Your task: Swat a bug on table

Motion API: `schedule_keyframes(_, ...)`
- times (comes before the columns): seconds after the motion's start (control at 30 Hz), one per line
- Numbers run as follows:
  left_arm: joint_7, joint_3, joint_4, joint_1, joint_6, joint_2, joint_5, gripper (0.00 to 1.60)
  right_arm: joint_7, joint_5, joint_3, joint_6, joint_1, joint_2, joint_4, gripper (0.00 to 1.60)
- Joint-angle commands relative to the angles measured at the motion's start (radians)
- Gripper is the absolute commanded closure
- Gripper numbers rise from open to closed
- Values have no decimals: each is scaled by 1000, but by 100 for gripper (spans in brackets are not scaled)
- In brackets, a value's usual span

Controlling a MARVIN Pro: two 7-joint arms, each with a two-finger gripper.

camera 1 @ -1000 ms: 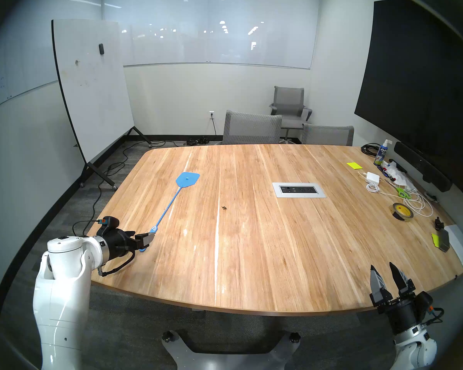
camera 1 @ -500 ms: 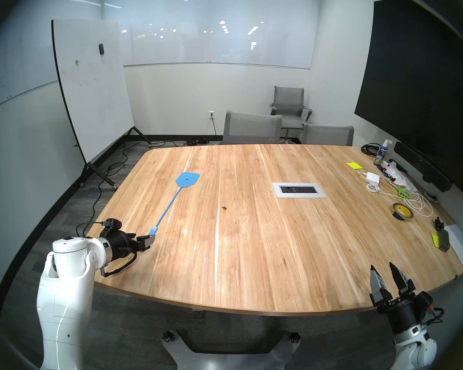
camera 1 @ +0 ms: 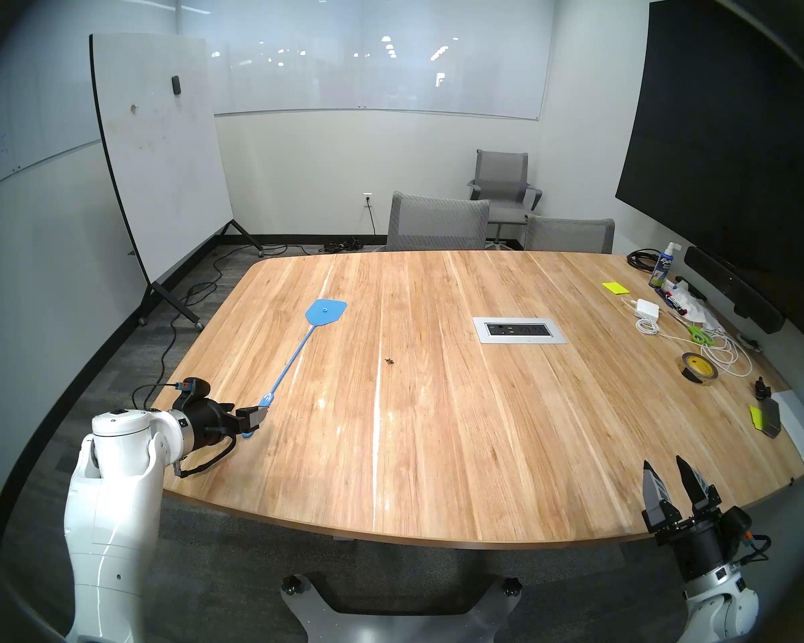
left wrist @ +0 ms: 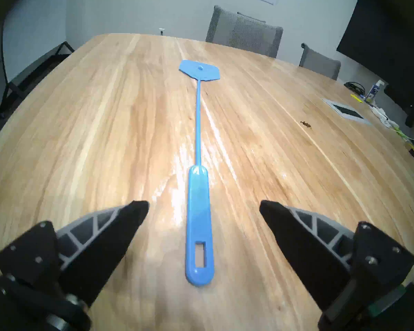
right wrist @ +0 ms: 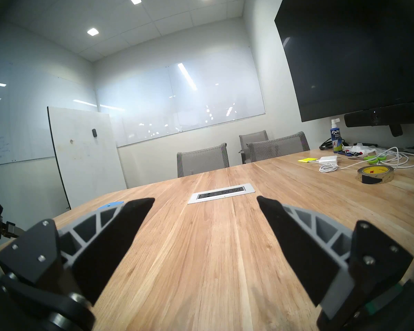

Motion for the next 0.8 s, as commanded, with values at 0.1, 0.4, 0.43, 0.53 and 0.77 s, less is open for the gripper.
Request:
schedule_keyframes(0.1, 12, 29, 29, -37, -32, 6, 23, 0, -1, 6, -1, -1, -1, 2, -15, 0)
schedule_keyframes(0.4, 21, 46, 63, -57, -57, 5, 41, 0, -1, 6, -1, -1, -1, 2, -15, 0)
schedule_keyframes(0.43, 21, 48, 64, -58, -61, 6, 43, 0, -1, 6, -1, -1, -1, 2, -15, 0)
schedule_keyframes(0.53, 25, 55, 68, -62, -75, 9, 55, 0, -1, 6, -1, -1, -1, 2, -15, 0)
schedule_keyframes(0.77, 26, 65, 73, -64, -91, 17, 70, 0, -1, 6, -1, -1, -1, 2, -15, 0)
